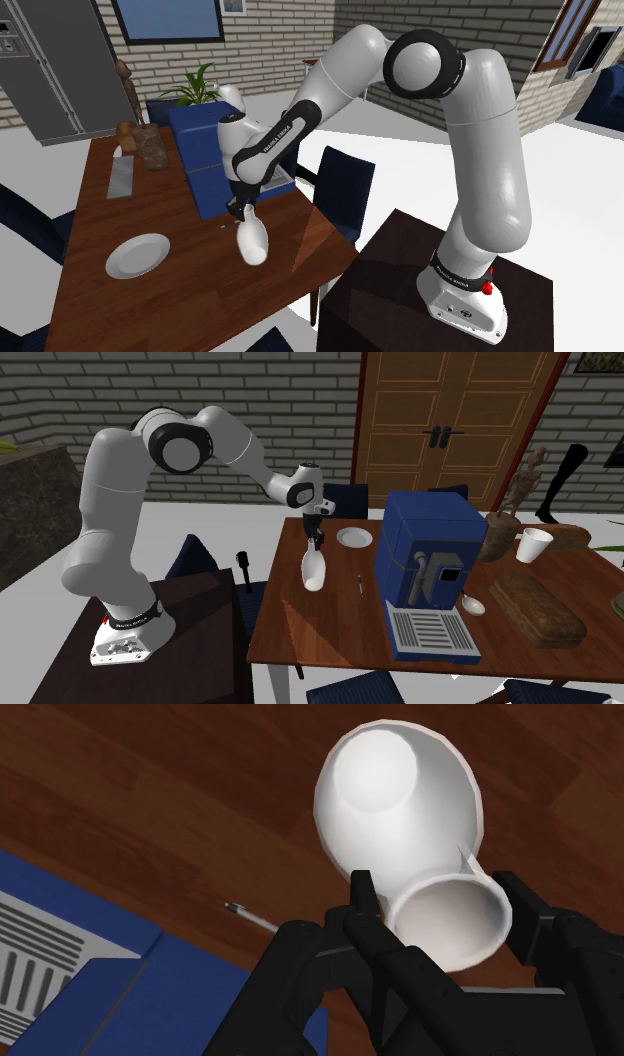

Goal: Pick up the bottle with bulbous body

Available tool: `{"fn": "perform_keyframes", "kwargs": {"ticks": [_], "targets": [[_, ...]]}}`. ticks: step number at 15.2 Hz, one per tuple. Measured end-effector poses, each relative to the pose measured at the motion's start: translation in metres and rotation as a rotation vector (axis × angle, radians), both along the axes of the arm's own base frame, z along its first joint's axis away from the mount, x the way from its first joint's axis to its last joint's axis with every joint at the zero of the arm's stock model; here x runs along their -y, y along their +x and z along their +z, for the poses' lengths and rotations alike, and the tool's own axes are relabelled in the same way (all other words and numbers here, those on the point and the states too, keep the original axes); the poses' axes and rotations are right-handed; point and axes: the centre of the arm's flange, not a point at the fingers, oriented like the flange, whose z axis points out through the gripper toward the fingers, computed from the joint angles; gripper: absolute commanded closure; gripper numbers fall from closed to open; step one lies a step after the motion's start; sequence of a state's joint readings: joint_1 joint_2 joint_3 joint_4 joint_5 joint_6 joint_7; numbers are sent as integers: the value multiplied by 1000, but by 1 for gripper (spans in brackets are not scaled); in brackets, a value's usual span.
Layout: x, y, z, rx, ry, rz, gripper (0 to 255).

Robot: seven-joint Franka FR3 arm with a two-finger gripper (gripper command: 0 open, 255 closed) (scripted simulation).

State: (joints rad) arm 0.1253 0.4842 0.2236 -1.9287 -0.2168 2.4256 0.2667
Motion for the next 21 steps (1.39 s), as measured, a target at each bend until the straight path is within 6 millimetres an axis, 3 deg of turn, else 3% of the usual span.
{"fn": "perform_keyframes", "kwargs": {"ticks": [7, 21], "targets": [[0, -1, 5, -2, 0, 1, 255], [1, 0, 75, -3, 0, 1, 255]]}}
